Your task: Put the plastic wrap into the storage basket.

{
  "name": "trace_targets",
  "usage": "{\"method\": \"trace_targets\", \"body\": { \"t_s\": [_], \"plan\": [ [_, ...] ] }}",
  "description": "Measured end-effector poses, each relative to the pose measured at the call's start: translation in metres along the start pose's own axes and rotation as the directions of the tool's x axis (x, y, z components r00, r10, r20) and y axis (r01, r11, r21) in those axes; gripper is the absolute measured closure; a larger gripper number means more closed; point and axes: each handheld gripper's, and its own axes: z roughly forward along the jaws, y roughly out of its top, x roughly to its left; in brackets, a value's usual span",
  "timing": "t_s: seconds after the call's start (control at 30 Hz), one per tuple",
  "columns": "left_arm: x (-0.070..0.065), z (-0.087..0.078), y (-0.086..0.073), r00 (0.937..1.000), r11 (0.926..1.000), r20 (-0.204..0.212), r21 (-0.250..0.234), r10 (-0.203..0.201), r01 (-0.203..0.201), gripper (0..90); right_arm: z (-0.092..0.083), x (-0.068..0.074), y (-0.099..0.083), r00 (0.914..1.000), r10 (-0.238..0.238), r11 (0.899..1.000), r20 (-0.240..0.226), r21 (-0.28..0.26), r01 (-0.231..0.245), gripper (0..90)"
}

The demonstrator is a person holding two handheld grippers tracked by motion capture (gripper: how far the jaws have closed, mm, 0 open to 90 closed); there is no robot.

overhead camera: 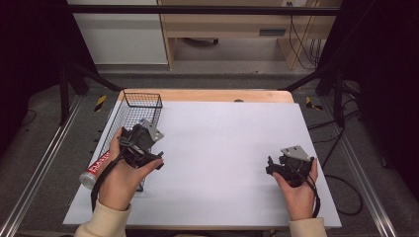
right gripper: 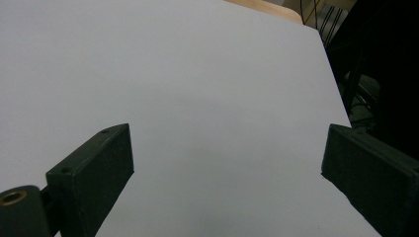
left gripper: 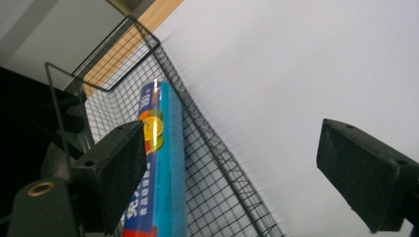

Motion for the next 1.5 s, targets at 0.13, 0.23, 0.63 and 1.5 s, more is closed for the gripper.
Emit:
{"method": "trace_targets", "body": {
  "t_s": [0.13, 0.23, 0.63, 1.5],
  "plan": [
    [-0.009, 0.003, 0.004, 0.9994, 0.9996, 0.02, -0.009, 0.028, -0.028, 11.9, -0.001, -0.001, 0.0, 1.0, 0.0, 1.0, -0.008, 0.0, 0.0, 5.1],
    [-0.014, 0.007, 0.007, 0.9989, 0.999, 0.023, -0.017, 0.041, -0.041, 11.8, -0.002, -0.002, 0.0, 0.9999, 0.008, 1.0, -0.012, -0.007, -0.008, 4.6],
    [-0.033, 0.021, 0.013, 0.9946, 0.995, 0.068, -0.068, 0.078, -0.073, 9.6, -0.002, -0.005, -0.001, 0.9999, -0.004, 1.0, -0.011, -0.011, 0.004, 4.3],
    [-0.105, 0.099, 0.003, 0.9398, 0.9847, 0.32, -0.159, 0.119, -0.071, 6.9, -0.003, -0.006, -0.004, 0.9999, -0.013, 1.0, -0.011, -0.002, 0.013, 4.2]
  ]
}}
